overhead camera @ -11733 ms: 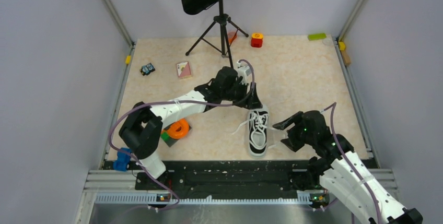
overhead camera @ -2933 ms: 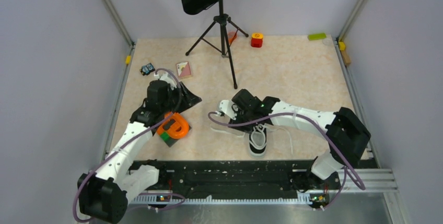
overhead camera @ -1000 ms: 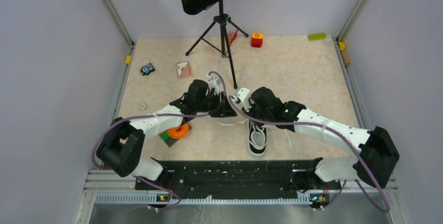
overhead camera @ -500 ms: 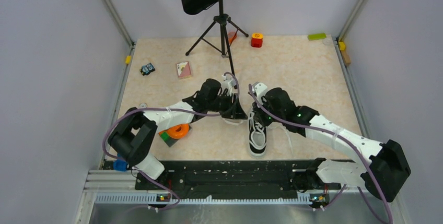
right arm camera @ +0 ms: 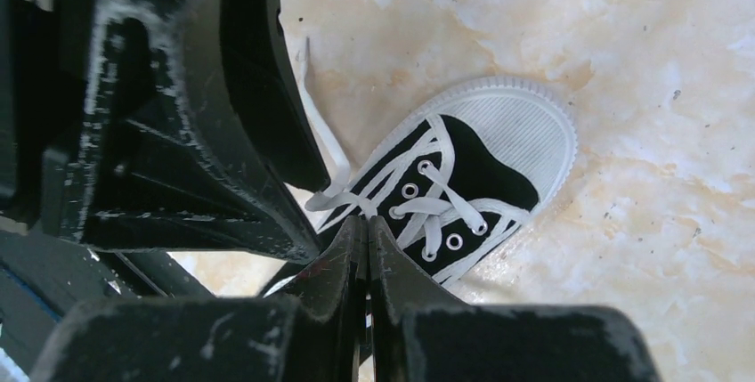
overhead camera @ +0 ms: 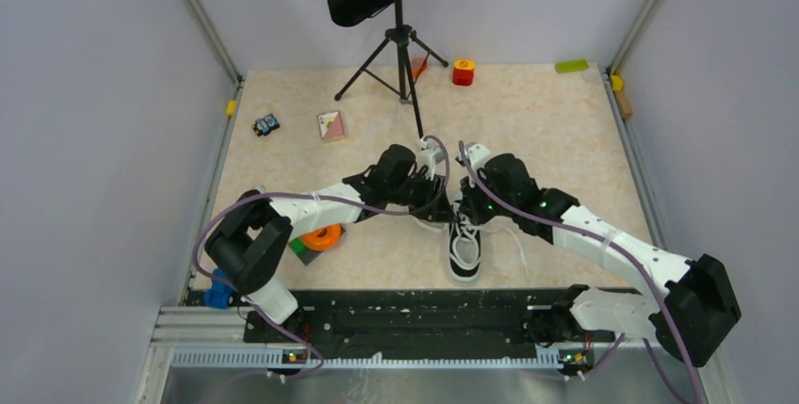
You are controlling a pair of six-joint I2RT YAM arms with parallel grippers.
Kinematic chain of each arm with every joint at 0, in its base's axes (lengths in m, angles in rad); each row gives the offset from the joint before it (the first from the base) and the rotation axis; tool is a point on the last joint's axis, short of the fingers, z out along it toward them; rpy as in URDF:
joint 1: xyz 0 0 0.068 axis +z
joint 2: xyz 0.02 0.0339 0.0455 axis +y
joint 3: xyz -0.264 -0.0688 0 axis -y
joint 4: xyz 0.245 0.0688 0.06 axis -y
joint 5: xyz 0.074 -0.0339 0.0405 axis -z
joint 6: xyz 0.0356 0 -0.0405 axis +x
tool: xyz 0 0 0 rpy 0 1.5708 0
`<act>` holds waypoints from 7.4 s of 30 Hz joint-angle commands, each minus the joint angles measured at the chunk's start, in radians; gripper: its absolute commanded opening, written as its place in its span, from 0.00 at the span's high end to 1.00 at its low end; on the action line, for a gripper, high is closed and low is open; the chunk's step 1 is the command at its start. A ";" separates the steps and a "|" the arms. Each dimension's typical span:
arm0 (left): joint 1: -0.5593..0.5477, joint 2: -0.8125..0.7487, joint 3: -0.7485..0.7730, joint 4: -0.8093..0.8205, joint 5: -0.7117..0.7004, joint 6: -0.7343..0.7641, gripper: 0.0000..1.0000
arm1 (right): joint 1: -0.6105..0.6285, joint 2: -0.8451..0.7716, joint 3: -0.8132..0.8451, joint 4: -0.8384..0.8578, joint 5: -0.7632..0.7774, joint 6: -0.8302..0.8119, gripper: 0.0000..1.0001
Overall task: Tie the shoes
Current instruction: Wrap the shoelace around the shoelace.
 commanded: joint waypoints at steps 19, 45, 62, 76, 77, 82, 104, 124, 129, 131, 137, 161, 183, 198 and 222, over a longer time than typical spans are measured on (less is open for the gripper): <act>-0.025 0.063 0.085 -0.004 -0.021 0.042 1.00 | -0.040 -0.044 0.005 -0.002 -0.034 0.055 0.71; -0.025 0.087 0.108 0.005 0.008 0.032 1.00 | -0.049 -0.090 0.008 -0.015 0.061 0.254 0.43; -0.026 0.061 0.108 0.053 0.046 0.007 1.00 | -0.053 -0.141 -0.031 -0.011 0.136 0.416 0.53; -0.025 0.059 0.115 0.041 0.040 0.009 1.00 | -0.063 -0.051 0.012 0.002 0.036 0.308 0.69; -0.026 0.060 0.117 0.041 0.039 0.009 1.00 | -0.063 -0.048 0.011 0.003 0.029 0.309 0.69; -0.025 0.067 0.119 0.039 0.035 0.009 1.00 | -0.063 -0.052 0.008 0.000 0.012 0.307 0.70; -0.027 0.075 0.140 0.027 0.046 0.037 1.00 | -0.063 -0.167 -0.005 0.039 0.073 0.316 1.00; -0.046 0.100 0.138 0.020 0.039 0.062 0.78 | -0.063 -0.163 -0.045 0.064 0.075 0.351 1.00; -0.055 0.055 0.060 0.108 -0.049 0.066 0.73 | -0.063 -0.165 -0.053 0.065 0.075 0.356 1.00; -0.059 0.028 0.013 0.166 -0.077 0.055 0.70 | -0.063 -0.164 -0.054 0.063 0.075 0.353 1.00; -0.066 -0.019 -0.122 0.371 -0.110 0.016 0.44 | -0.063 -0.162 -0.053 0.062 0.075 0.357 1.00; -0.117 -0.242 -0.181 0.087 -0.328 0.195 0.42 | -0.063 -0.154 -0.055 0.076 0.075 0.369 1.00; -0.117 -0.142 -0.050 0.221 -0.425 0.100 0.82 | -0.064 -0.154 -0.057 0.084 0.075 0.372 1.00; -0.166 -0.002 -0.037 0.309 -0.372 0.043 0.84 | -0.064 -0.152 -0.062 0.078 0.075 0.376 1.00; -0.171 -0.008 -0.072 0.254 -0.477 0.037 0.82 | -0.064 -0.154 -0.106 0.100 0.118 0.413 1.00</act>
